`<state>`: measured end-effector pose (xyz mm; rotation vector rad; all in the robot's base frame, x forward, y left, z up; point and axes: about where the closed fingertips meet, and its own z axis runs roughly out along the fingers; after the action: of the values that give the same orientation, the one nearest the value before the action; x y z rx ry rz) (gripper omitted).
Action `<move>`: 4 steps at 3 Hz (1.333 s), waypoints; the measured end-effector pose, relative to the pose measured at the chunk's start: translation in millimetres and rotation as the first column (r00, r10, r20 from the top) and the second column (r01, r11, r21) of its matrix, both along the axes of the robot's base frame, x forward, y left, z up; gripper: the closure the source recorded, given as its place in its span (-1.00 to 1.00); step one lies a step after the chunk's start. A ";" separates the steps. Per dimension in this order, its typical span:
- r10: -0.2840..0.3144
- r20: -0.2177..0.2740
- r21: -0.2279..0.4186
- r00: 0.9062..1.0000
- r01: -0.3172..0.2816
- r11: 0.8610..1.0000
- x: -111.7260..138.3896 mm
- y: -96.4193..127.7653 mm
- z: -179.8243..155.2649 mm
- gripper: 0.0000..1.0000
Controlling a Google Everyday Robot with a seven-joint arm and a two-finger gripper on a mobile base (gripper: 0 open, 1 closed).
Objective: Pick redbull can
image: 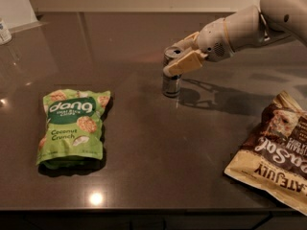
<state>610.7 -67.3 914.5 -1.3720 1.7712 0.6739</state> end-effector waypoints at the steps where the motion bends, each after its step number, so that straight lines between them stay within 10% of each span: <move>1: 0.026 -0.003 0.026 1.000 -0.026 0.999 -2.8 1.6 10.9 0.25; 3: 0.063 0.024 0.016 0.998 -0.063 0.998 -12.1 -6.0 57.8 1.00; 4: 0.084 0.027 0.018 0.996 -0.085 0.996 -15.0 -11.5 80.7 1.00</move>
Offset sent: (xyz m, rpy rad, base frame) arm -0.0107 -0.0098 0.0599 0.0292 -0.0198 0.0668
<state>595.6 -78.7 995.2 -1.4432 1.6896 0.7130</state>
